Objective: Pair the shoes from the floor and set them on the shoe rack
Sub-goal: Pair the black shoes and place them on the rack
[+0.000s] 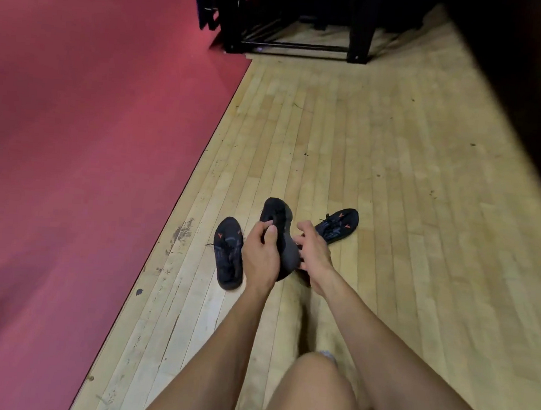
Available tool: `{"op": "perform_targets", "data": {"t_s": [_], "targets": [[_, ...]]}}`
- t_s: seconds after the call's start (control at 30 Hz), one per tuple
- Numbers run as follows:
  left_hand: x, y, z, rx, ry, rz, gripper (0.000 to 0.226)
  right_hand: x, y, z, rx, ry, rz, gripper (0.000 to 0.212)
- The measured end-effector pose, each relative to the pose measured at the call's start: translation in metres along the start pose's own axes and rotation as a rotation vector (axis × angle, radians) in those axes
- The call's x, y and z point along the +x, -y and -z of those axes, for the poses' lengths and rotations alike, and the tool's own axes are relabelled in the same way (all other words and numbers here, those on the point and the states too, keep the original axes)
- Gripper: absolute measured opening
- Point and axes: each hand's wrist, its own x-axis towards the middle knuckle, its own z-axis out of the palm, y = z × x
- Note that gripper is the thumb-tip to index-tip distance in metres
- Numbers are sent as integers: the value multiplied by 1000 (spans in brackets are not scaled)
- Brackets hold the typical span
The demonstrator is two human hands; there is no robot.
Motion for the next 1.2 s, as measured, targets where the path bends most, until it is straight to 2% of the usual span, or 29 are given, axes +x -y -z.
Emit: {"op": "perform_targets", "data": {"t_s": [0.1,0.17,0.33,0.4,0.6,0.77,0.83,0.93,1.1,1.2], "targets": [[-21,-23,-19,-38,146,-49,20,-18,5,24,171,-85,-44,30],[-41,-39,-32,-85,242,-72,18,-31,4,44,255,-111,-70,31],[-103,-68,-63,-150,472,-77,20,-60,-6,115,62,-171,-2,29],[-125,-79,-70,-131,557,-108,23,-82,-7,141,70,-216,9,25],[-189,-119,-83,-64,732,-227,22,-139,-23,204,273,-373,142,24],[-244,-151,-85,-93,787,-331,20,-200,-26,248,368,-467,252,27],[-260,-166,-88,-168,787,-314,23,-227,-24,266,370,-533,302,31],[-282,-186,-96,-245,768,-258,14,-262,-27,293,384,-644,356,38],[-322,-192,-124,-191,945,-82,29,-306,-32,331,454,-754,457,36],[-349,-199,-145,-221,1036,-49,30,-322,-35,355,508,-812,503,36]]}}
